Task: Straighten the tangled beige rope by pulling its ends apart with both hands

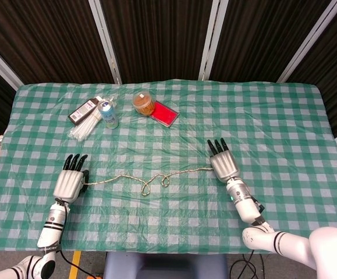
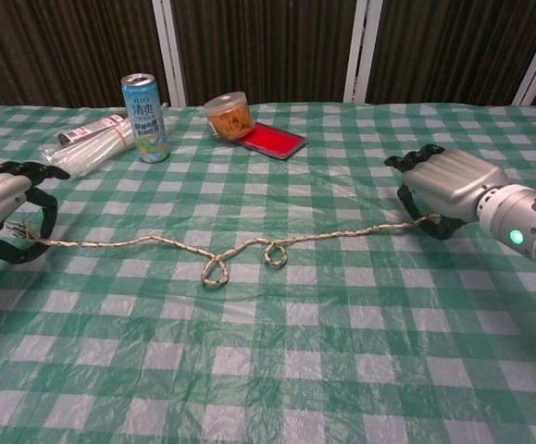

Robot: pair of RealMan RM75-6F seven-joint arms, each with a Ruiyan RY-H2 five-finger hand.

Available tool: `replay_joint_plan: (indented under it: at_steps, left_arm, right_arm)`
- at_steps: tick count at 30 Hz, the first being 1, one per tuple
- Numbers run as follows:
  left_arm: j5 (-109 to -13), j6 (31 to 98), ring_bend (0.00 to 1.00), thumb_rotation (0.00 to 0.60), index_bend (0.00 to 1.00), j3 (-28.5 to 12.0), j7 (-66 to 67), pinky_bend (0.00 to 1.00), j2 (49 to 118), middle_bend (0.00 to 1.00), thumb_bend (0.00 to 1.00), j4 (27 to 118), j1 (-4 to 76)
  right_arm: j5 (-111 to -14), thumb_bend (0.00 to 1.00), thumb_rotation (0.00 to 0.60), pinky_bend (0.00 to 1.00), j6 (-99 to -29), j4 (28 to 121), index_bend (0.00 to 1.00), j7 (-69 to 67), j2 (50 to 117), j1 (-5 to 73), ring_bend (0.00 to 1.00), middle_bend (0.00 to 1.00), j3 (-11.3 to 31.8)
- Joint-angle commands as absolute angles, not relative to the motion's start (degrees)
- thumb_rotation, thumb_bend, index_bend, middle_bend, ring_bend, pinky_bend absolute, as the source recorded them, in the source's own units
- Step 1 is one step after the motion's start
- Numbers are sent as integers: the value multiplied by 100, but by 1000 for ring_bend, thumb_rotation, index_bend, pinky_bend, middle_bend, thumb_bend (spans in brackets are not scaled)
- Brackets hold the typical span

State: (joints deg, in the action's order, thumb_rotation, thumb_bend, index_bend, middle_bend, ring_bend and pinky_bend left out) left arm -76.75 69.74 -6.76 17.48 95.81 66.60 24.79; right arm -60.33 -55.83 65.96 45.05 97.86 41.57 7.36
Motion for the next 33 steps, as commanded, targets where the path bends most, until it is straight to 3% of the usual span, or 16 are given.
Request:
replay_joint_plan:
  at_steps: [1, 10, 23, 33]
  left_arm:
    - [-7677, 6975, 0, 600, 666, -676, 1749, 71, 9572, 90, 399, 6671, 2479]
    - [-7615, 6987, 0, 600, 666, -736, 1776, 70, 9512, 90, 399, 6655, 2482]
    - [-7448, 7029, 0, 600, 667, -822, 1670, 70, 9132, 90, 399, 6577, 2368]
    - [-7400, 6922, 0, 600, 667, -726, 1492, 70, 9133, 90, 400, 6357, 2282]
  right_arm:
    - [-6022, 518, 600, 0, -5611, 6659, 727, 4502, 9729, 4139, 0, 31, 748]
    - [-6019, 518, 600, 0, -5716, 6851, 764, 4481, 9501, 4071, 0, 43, 761]
    - [-6066, 518, 600, 0, -5987, 7364, 775, 3758, 8303, 3566, 0, 53, 750]
    - [-6266, 518, 600, 0, -6039, 7314, 775, 3141, 7820, 3186, 0, 53, 559]
